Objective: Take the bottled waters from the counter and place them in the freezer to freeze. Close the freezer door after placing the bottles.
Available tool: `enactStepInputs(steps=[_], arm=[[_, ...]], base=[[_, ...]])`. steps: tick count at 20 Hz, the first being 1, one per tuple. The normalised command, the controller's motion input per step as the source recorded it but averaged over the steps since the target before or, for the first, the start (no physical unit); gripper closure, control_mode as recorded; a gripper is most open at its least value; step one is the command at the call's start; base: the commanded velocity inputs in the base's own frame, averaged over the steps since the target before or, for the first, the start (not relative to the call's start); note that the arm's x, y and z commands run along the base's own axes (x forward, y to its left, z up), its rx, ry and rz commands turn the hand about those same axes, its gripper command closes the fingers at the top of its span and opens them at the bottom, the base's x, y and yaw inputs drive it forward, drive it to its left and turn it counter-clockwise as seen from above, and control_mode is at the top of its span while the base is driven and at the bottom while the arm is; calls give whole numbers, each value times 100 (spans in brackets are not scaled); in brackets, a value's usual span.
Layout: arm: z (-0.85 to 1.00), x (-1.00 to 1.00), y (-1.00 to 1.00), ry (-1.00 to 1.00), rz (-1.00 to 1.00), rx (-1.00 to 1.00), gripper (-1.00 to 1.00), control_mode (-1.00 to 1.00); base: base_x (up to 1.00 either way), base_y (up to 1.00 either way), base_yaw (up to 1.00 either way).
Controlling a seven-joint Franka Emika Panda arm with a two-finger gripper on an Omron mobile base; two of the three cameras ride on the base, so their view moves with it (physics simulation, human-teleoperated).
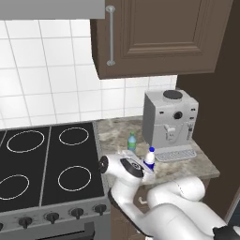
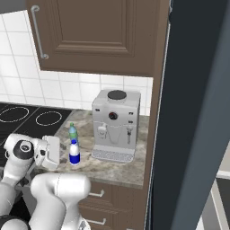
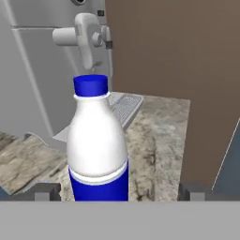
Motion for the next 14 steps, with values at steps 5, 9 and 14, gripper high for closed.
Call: enactStepInputs(steps=[5,9,14], arm=[[-5,0,-5,-1,-12,-8,-100,-100],[0,0,0,0,0,0,-100,-100],[-1,3,0,0,0,0,-100,-100]], base=[[0,0,0],[0,0,0],[0,0,0]])
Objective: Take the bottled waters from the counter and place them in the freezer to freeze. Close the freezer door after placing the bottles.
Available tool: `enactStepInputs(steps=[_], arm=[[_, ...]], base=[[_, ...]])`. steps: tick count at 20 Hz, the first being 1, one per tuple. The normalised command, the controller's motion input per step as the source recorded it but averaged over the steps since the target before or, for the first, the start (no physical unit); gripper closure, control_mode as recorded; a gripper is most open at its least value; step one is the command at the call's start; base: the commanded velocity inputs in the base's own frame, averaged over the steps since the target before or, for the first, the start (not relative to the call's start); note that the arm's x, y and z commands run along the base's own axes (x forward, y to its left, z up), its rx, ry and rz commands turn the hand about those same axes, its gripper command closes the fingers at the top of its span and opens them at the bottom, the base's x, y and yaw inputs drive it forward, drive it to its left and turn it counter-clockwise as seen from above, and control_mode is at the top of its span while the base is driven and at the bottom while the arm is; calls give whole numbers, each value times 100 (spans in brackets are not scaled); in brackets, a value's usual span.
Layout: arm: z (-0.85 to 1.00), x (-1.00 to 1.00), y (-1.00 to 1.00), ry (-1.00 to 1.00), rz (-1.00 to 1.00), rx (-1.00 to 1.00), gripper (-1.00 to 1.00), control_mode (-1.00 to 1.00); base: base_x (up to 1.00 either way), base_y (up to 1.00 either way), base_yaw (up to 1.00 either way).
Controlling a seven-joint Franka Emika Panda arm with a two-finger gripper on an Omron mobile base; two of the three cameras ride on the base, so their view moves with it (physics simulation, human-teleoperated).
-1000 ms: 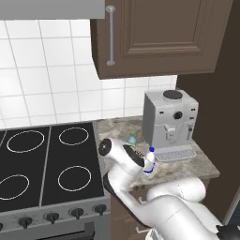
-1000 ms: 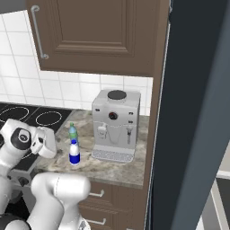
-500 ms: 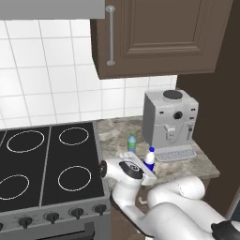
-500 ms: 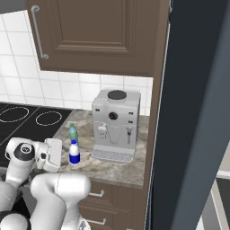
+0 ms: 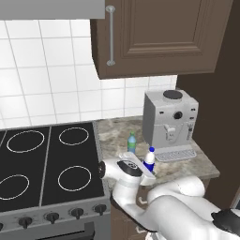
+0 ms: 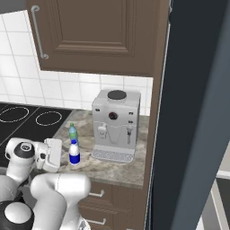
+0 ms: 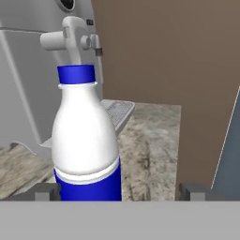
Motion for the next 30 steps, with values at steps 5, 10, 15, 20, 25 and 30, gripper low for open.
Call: enactStepInputs(steps=[5,10,15,20,25,30], arm=[[-7,12,0,0,0,-2,-100,-100],[-5,21,0,1,0,-2,-100,-100],[0,14,0,3,0,0,-100,-100],[0,1,0,8,0,-2,-100,-100],[0,0,0,11,0,-1,-100,-100],[0,0,0,11,0,0,-100,-100]], base=[[0,0,0],[0,0,0],[0,0,0],[0,0,0],[0,0,0],[0,0,0]])
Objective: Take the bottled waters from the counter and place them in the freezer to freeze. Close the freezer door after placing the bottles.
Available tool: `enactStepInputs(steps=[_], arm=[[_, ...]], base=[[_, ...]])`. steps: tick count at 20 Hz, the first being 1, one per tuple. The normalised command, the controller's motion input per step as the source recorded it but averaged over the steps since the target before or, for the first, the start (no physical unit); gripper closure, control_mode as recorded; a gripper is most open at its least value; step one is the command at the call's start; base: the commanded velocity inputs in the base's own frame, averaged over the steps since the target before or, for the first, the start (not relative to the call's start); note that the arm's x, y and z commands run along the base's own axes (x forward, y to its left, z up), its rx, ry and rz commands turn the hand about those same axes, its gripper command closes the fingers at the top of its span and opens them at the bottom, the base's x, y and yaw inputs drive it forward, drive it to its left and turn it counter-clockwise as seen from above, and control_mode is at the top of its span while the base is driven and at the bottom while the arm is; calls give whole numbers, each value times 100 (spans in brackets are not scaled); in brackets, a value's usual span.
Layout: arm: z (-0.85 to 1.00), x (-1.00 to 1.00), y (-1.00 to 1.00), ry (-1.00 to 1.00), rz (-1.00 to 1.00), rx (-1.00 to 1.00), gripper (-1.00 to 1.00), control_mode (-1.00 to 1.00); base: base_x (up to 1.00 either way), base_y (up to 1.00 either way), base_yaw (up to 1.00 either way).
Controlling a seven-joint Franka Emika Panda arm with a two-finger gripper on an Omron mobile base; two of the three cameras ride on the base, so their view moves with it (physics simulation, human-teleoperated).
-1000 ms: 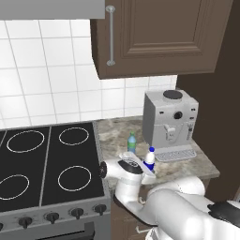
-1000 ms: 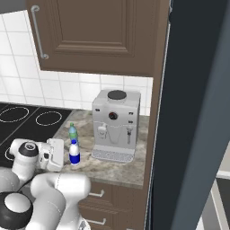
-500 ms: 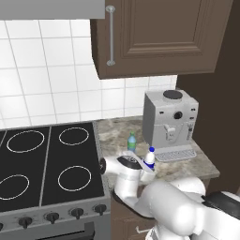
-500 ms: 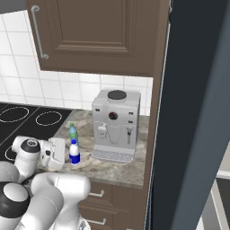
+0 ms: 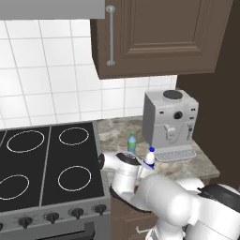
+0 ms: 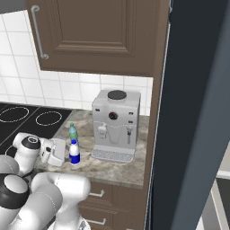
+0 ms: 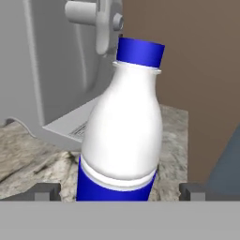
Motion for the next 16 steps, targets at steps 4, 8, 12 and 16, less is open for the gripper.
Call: enactStepInputs(steps=[4,8,12,16], arm=[[0,0,0,5,0,0,-100,-100],[0,0,-1,0,0,0,-100,-100],[-2,0,-8,0,0,-2,-100,-100],[-2,1,-12,0,0,-3,-100,-100]], base=[[0,0,0],[0,0,0],[0,0,0],[0,0,0]])
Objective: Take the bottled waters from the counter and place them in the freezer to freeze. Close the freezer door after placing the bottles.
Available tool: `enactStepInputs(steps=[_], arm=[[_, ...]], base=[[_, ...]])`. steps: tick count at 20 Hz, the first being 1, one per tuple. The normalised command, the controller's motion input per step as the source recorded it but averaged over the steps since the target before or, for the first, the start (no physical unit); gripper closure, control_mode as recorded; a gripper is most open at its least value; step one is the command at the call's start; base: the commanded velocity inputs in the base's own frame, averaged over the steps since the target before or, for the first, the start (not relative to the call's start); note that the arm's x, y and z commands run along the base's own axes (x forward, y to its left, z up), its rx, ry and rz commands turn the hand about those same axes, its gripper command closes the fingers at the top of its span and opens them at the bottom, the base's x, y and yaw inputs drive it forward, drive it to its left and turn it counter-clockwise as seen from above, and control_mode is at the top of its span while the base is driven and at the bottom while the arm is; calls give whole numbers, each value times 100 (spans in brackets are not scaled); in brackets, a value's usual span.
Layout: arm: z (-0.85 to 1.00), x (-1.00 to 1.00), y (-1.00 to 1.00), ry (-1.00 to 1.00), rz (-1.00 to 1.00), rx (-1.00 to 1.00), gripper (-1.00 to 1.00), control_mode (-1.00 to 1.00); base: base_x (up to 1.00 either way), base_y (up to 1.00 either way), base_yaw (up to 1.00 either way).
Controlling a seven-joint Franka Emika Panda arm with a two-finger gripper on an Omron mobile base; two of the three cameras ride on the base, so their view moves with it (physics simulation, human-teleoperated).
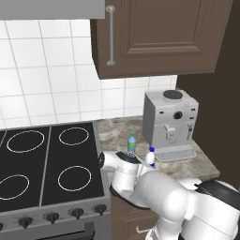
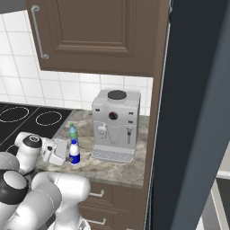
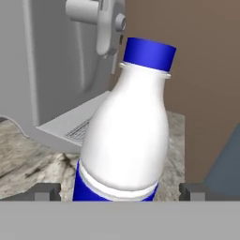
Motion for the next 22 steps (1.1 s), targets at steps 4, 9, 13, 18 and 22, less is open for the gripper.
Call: enactStepInputs(steps=[4,9,13,18,22], arm=[[0,6,-13,0,0,-1,-100,-100],[0,8,-6,0,0,0,-100,-100],[0,4,0,0,0,0,-100,-100],[0,1,0,0,0,0,-100,-100],[0,0,0,0,0,0,-100,-100]], base=[[0,0,0],[0,0,0],[0,0,0],[0,0,0],[0,0,0]])
